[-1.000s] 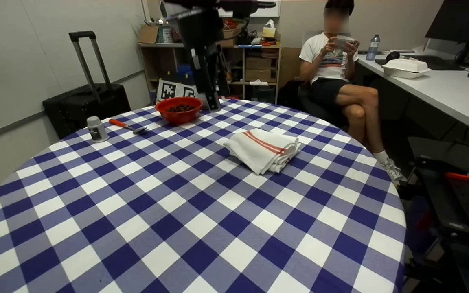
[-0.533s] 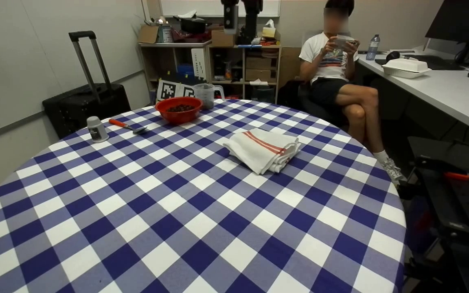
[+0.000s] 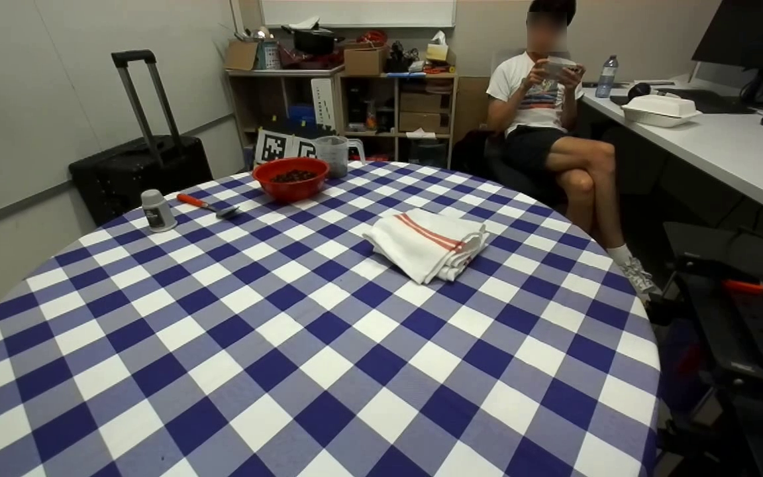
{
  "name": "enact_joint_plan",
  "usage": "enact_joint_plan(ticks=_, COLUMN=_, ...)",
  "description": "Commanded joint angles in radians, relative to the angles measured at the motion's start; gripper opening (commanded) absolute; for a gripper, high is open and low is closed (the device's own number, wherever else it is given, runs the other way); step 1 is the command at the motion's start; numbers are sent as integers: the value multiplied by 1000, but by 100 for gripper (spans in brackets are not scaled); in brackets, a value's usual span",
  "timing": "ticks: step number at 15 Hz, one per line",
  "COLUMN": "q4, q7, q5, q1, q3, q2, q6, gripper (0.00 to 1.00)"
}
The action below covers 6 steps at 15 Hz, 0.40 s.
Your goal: Fold the cloth on the table
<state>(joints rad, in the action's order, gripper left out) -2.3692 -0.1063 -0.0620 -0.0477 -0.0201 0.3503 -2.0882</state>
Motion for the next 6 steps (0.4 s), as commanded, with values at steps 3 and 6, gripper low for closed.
enact_joint_plan(ticks=3, q4=-54, q7=-2, q5=-14, q1=9, q3=-9, q2=78, q6=13, gripper=100)
enact_joint_plan(ticks=6, q4=-61, q7=-3, q5=-15, q1=9, q3=-9, q2=79, q6=13, gripper=100)
